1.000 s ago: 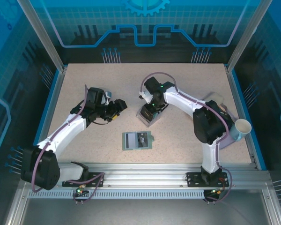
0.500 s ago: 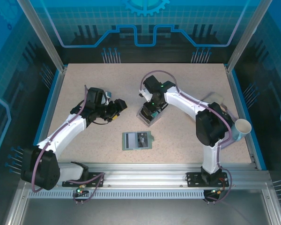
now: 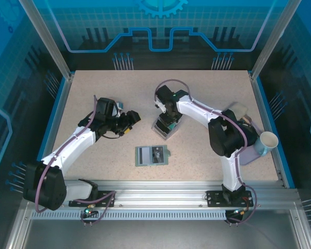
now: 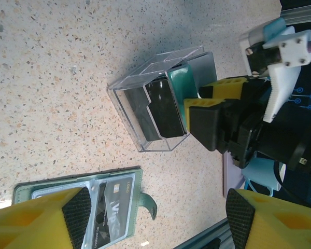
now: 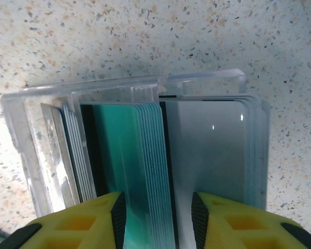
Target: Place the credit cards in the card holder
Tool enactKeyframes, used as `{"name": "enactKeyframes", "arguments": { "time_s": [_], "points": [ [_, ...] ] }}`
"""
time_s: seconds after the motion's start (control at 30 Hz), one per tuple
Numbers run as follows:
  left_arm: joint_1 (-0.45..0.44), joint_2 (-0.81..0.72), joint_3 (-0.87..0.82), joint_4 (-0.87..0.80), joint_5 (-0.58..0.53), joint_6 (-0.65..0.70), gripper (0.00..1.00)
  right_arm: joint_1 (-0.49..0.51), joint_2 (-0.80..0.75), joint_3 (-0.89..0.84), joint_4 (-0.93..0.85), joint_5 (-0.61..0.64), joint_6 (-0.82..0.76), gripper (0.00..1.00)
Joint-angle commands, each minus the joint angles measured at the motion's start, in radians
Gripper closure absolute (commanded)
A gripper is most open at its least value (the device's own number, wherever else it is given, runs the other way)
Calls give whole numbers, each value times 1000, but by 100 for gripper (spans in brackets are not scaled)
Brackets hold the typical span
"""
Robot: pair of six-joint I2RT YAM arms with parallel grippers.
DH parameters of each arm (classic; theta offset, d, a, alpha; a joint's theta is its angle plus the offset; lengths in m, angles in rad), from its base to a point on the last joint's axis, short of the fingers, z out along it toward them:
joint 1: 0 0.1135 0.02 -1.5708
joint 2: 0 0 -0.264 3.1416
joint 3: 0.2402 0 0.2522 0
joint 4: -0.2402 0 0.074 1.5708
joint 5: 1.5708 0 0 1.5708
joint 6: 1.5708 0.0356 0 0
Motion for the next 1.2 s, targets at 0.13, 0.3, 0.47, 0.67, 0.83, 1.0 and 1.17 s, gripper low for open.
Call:
{"name": "enactKeyframes", "arguments": {
  "time_s": [0.13, 0.3, 0.47, 0.67, 0.83, 1.0, 1.17],
  "points": [
    [12, -9, -13, 12, 26, -15, 27, 50, 57, 39, -31, 196, -28, 59],
    [12, -7, -11, 10, 26, -17, 27, 57, 27, 31, -19, 261, -31, 62],
    [12, -2, -7, 15, 33, -20, 27, 57, 3, 23, -14, 277, -35, 65],
    [12, 0, -5, 15, 34, -21, 27, 55, -6, 33, -35, 294, -32, 70],
    [12, 5, -5, 22, 39, -24, 27, 52, -14, 33, -37, 308, -37, 68],
    [12, 7, -4, 24, 42, -25, 27, 51, -11, 34, -41, 316, -41, 70],
    [12, 11, -5, 25, 48, -25, 27, 51, -11, 38, -45, 326, -38, 71]
  ]
}}
